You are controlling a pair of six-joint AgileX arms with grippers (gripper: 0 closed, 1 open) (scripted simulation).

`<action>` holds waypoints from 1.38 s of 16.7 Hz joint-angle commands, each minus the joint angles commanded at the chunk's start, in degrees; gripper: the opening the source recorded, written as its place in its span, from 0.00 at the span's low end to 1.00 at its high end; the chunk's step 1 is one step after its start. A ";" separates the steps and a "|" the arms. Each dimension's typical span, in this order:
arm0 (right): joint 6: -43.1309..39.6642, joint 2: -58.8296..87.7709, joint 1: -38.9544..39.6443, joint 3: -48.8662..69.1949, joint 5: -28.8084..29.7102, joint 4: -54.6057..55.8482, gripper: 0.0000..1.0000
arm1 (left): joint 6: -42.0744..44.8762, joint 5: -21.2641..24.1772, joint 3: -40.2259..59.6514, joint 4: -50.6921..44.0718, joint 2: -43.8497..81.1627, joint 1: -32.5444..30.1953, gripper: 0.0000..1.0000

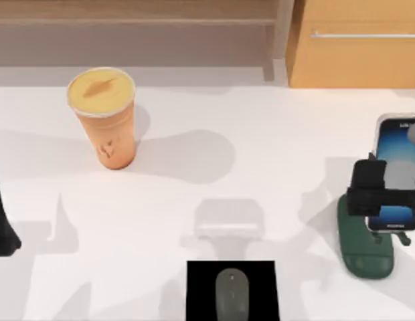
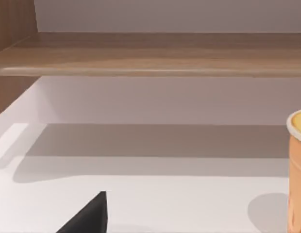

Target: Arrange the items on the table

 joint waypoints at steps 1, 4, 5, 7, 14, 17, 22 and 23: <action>0.00 0.00 0.00 0.00 0.00 0.00 1.00 | 0.00 0.00 0.00 0.00 0.00 0.00 1.00; 0.00 -0.04 0.03 0.00 0.00 -0.01 1.00 | 0.00 0.00 0.00 0.00 0.00 0.00 1.00; 0.13 -0.14 -0.06 -0.01 0.13 0.06 1.00 | 0.00 0.00 0.00 0.00 0.00 0.00 1.00; 1.94 -1.59 -0.94 -0.03 1.87 0.92 1.00 | 0.00 0.00 0.00 0.00 0.00 0.00 1.00; 7.64 -5.79 2.10 -0.48 7.11 -2.59 1.00 | 0.00 0.00 0.00 0.00 0.00 0.00 1.00; 7.33 -5.76 6.01 -0.71 6.69 -7.05 1.00 | 0.00 0.00 0.00 0.00 0.00 0.00 1.00; 6.71 -5.39 7.89 -0.87 6.11 -9.24 1.00 | 0.00 0.00 0.00 0.00 0.00 0.00 1.00; 6.74 -5.45 7.64 -0.70 6.15 -9.09 1.00 | 0.00 0.00 0.00 0.00 0.00 0.00 1.00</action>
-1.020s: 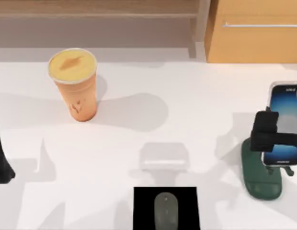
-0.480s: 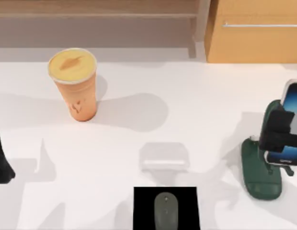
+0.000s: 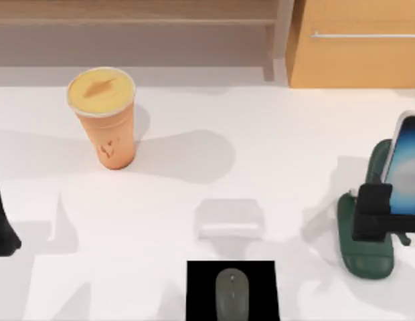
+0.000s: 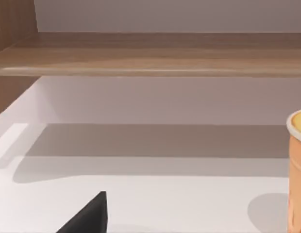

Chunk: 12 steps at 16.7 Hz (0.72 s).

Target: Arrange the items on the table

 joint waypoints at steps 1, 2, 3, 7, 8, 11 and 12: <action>-0.01 -0.01 0.00 0.00 0.00 0.01 1.00 | 0.00 0.00 0.00 0.00 0.00 0.00 1.00; -0.40 -0.50 -0.05 -0.35 -0.25 0.35 1.00 | 0.00 0.00 0.00 0.00 0.00 0.00 1.00; -1.22 -1.49 -0.11 -1.02 -0.72 1.06 1.00 | 0.00 0.00 0.00 0.00 0.00 0.00 1.00; -8.75 -10.10 -2.57 -5.48 -4.48 5.55 1.00 | 0.00 0.00 0.00 0.00 0.00 0.00 1.00; -11.48 -13.28 -3.94 -6.67 -5.76 6.79 1.00 | 0.00 0.00 0.00 0.00 0.00 0.00 1.00; -18.56 -22.49 -8.71 -9.65 -9.66 9.82 1.00 | 0.00 0.00 0.00 0.00 0.00 0.00 1.00; -20.16 -24.78 -10.78 -10.58 -11.27 10.67 1.00 | 0.00 0.00 0.00 0.00 0.00 0.00 1.00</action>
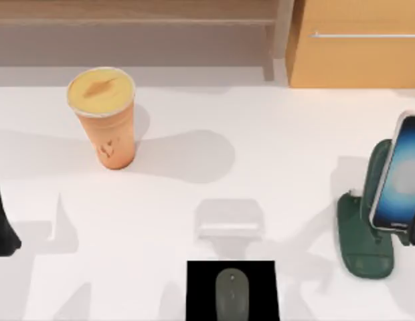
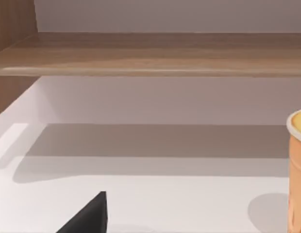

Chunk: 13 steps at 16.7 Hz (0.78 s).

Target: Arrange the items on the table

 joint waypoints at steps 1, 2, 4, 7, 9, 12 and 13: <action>-1.27 -1.89 -2.01 -1.02 -1.54 0.83 1.00 | 0.00 0.00 0.00 0.00 0.00 0.00 1.00; -2.41 -3.47 -3.72 -2.02 -2.77 1.62 1.00 | 0.00 0.00 0.00 0.00 0.00 0.00 1.00; -5.01 -6.87 -7.25 -3.99 -5.41 3.11 1.00 | 0.00 0.00 0.00 0.00 0.00 0.00 1.00; -7.48 -11.65 -15.72 -6.49 -12.46 5.30 1.00 | 0.00 0.00 0.00 0.00 0.00 0.00 1.00; -8.83 -14.61 -23.32 -8.85 -19.26 6.50 1.00 | 0.00 0.00 0.00 0.00 0.00 0.00 1.00; -11.05 -20.06 -33.72 -13.96 -29.34 8.00 1.00 | 0.00 0.00 0.00 0.00 0.00 0.00 1.00; -11.71 -21.61 -36.28 -15.53 -31.83 8.53 1.00 | 0.00 0.00 0.00 0.00 0.00 0.00 1.00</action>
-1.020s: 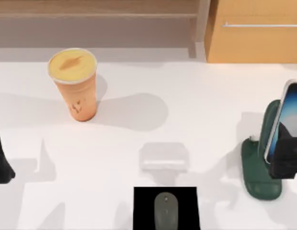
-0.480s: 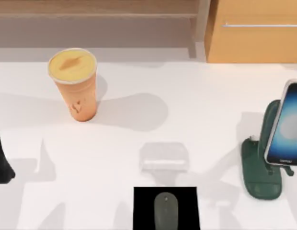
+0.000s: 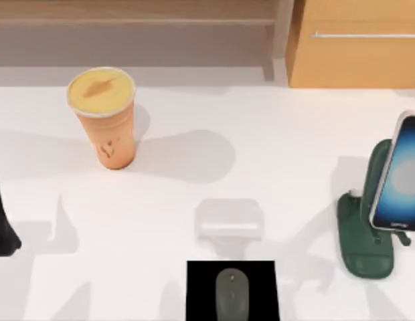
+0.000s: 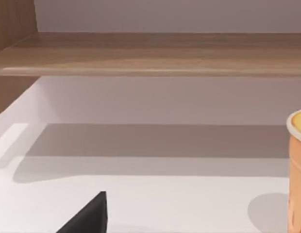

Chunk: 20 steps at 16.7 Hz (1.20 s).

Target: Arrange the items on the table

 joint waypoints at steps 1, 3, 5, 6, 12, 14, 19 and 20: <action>-0.55 -1.24 -2.04 -1.27 -1.98 0.55 1.00 | 0.00 0.00 0.00 0.00 0.00 0.00 1.00; -1.24 -2.63 -4.43 -2.76 -4.29 1.43 1.00 | 0.00 0.00 0.00 0.00 0.00 0.00 1.00; -1.34 -2.80 -4.74 -2.95 -4.60 1.58 1.00 | 0.00 0.00 0.00 0.00 0.00 0.00 1.00; -1.34 -2.80 -4.74 -2.95 -4.60 1.58 1.00 | 0.00 0.00 0.00 0.00 0.00 0.00 1.00; -1.34 -2.80 -4.74 -2.95 -4.60 1.58 1.00 | -0.28 -1.42 -0.82 2.73 3.55 -2.60 1.00; -1.34 -2.80 -4.74 -2.95 -4.60 1.58 1.00 | -0.65 -3.39 -1.53 6.73 8.94 -6.00 1.00; -1.34 -2.80 -4.74 -2.95 -4.60 1.58 1.00 | -1.82 -10.15 -2.03 22.63 32.80 -16.81 1.00; -1.34 -2.80 -4.74 -2.95 -4.60 1.58 1.00 | -2.04 -11.60 -1.71 26.49 39.23 -18.93 1.00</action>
